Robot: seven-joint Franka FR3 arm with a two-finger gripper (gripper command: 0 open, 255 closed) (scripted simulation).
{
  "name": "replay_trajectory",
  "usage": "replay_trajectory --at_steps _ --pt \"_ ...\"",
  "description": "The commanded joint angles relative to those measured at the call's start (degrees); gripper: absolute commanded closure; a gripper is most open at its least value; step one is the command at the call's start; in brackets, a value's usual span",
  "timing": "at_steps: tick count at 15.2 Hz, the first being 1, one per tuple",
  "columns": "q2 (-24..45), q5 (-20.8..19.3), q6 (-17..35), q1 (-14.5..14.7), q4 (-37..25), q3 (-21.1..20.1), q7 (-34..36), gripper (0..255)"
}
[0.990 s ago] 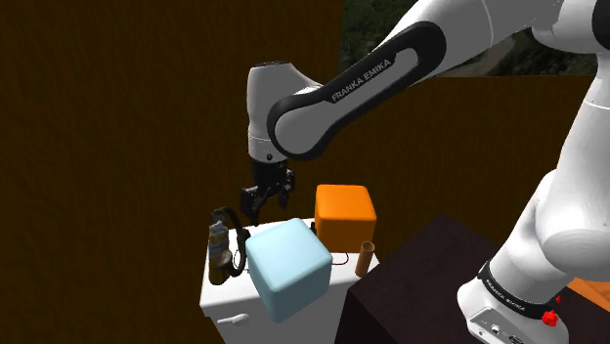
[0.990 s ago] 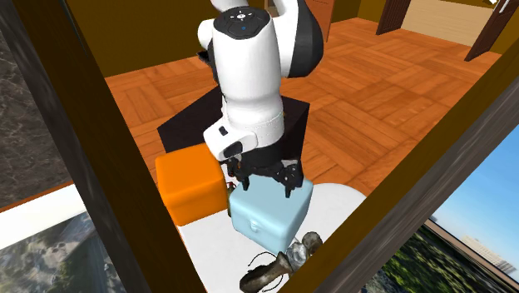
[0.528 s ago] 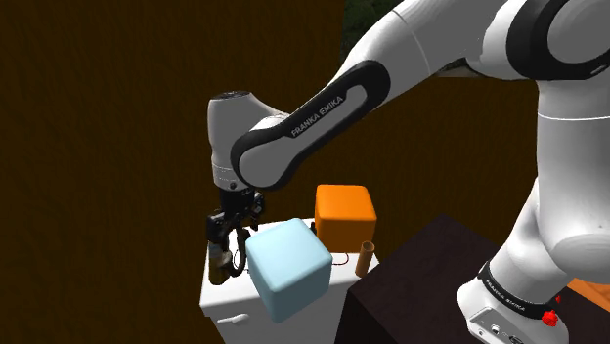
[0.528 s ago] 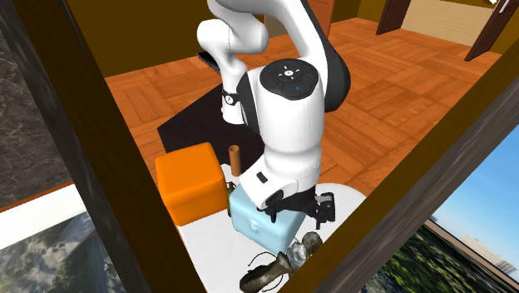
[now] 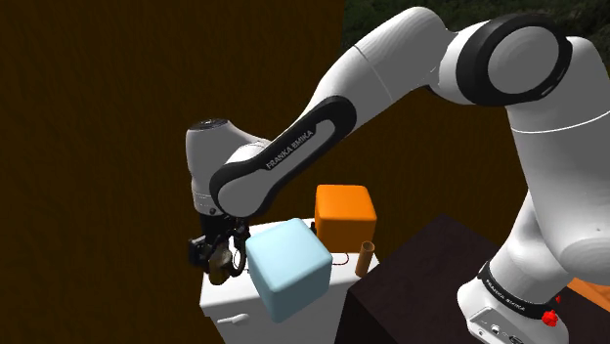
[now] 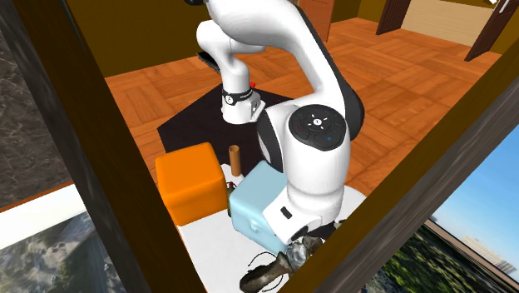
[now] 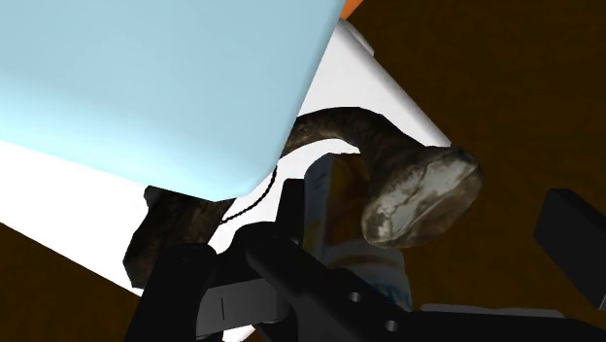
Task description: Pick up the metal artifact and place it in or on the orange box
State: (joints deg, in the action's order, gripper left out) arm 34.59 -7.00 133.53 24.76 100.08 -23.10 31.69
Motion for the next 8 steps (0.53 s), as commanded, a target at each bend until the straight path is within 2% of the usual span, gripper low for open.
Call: replay_trajectory --at_steps 1,8 --pt "0.98 -0.36 0.99 0.33 0.0 0.27 0.22 0" --pt "1.8 -0.65 1.79 0.61 -0.02 0.51 0.39 0"
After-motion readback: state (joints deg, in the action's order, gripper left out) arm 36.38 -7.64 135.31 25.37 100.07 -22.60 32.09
